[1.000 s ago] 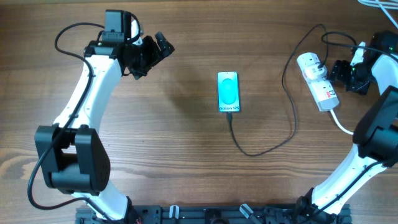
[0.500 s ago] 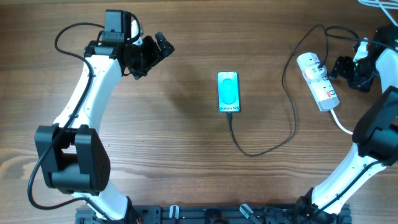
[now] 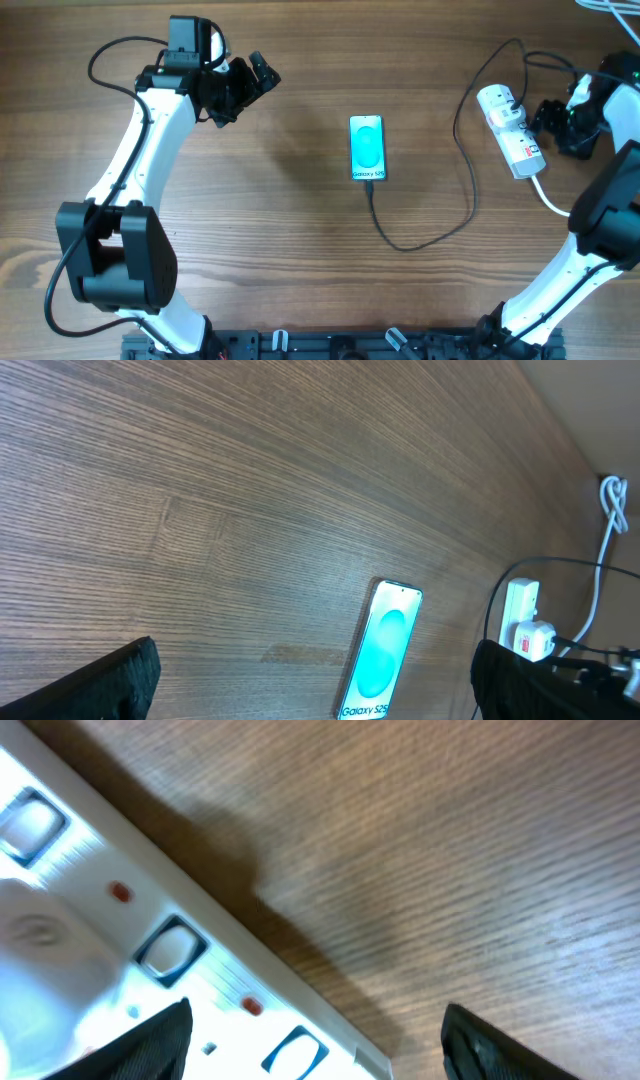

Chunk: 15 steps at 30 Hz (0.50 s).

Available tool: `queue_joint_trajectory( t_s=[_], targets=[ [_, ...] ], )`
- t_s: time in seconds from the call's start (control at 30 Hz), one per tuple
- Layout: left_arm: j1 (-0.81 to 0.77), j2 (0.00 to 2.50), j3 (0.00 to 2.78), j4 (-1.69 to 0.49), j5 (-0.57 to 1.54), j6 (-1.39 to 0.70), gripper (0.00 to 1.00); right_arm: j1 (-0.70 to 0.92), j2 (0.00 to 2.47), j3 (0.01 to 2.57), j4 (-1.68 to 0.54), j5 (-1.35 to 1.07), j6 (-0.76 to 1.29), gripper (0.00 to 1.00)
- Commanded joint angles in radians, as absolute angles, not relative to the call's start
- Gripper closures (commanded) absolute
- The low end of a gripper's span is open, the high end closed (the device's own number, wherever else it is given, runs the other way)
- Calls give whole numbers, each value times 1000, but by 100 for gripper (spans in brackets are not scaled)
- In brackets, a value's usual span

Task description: Plug charger to phone and switch on socket

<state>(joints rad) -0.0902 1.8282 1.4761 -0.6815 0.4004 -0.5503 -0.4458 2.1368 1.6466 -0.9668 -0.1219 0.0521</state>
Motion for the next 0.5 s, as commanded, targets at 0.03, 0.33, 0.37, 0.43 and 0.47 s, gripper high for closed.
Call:
queue_joint_trajectory(
  t_s=[0.03, 0.33, 0.37, 0.43, 0.47],
  targets=[
    [-87, 1813, 1477, -680, 391, -527, 0, -438, 2156, 1702, -984, -120, 64, 18],
    [-87, 1813, 1477, -680, 391, -527, 0, -437, 2158, 1639, -951, -120, 165, 16],
    [-87, 1813, 1477, -680, 391, -527, 0, -437, 2158, 1627, -941, -120, 178, 16],
    [-87, 1813, 1477, -680, 391, -527, 0, -437, 2158, 1604, -922, -120, 187, 16],
    [-87, 1813, 1477, -680, 391, -527, 0, -437, 2158, 1591, -909, -120, 187, 16]
  ],
)
